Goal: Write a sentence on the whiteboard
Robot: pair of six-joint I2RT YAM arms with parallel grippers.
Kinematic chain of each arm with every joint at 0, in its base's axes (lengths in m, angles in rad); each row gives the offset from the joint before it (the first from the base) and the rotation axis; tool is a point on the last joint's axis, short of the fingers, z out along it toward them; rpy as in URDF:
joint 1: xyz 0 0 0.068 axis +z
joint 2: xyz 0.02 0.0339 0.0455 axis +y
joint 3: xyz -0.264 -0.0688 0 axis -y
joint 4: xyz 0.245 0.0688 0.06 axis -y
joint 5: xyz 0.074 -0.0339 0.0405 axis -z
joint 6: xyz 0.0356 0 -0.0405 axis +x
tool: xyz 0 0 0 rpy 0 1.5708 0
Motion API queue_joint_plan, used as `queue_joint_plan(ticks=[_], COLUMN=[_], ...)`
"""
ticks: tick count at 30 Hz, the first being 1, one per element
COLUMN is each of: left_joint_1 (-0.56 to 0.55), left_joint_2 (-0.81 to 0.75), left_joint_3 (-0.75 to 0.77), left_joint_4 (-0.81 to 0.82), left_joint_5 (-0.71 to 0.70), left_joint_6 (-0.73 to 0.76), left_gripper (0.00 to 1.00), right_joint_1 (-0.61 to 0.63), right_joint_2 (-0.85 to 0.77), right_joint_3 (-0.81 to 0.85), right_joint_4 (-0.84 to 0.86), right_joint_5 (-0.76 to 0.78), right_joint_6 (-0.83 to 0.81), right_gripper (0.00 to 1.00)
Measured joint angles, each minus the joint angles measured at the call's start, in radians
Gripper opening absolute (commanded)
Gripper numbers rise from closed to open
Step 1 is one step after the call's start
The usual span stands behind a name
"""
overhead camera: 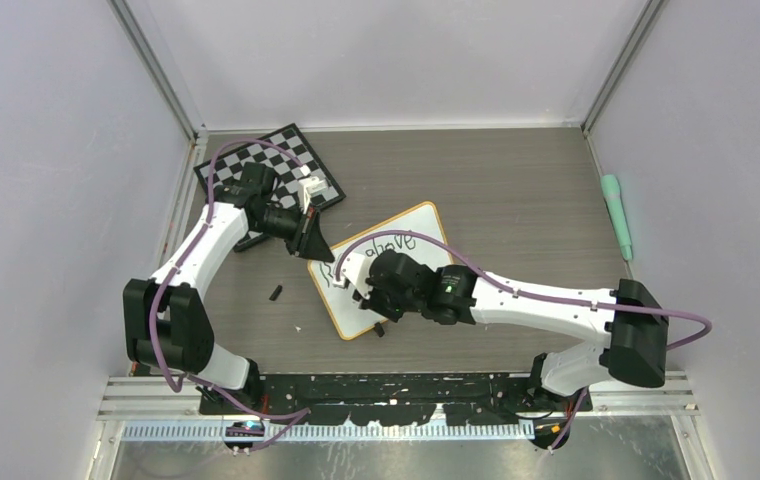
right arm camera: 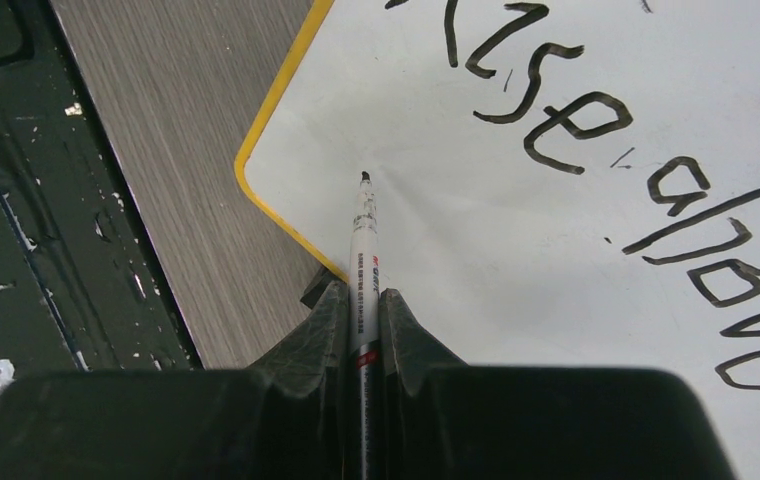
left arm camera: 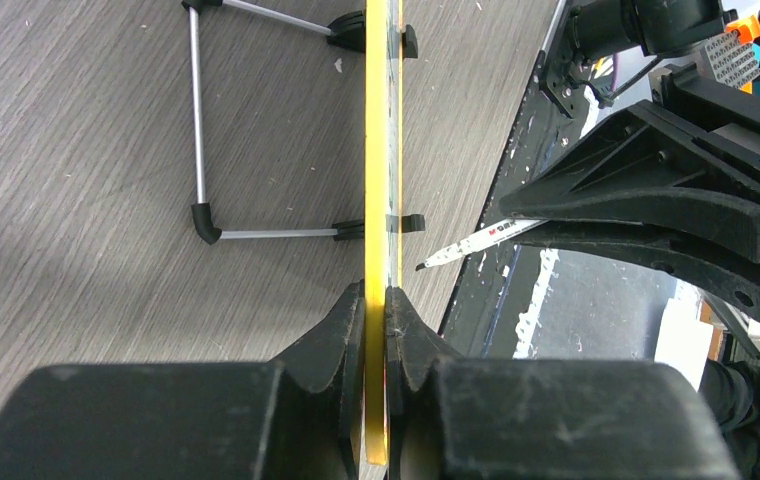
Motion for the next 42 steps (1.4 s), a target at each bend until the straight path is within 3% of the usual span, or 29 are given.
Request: queue_joint_plan(ticks=[42], left_joint_1=[0.001], left_joint_2=[0.005], left_joint_3=[0.000], left_joint_4=[-0.001], left_joint_5=[0.000], left_joint_6=[0.000], left_gripper=[0.00], right_joint_1=[-0.003], right_joint_2=[0.027], right_joint_3=[0.014], right_joint_4=[0.003], right_joint_5=[0.097], right_joint_6=[-0.020], right_gripper=[0.00])
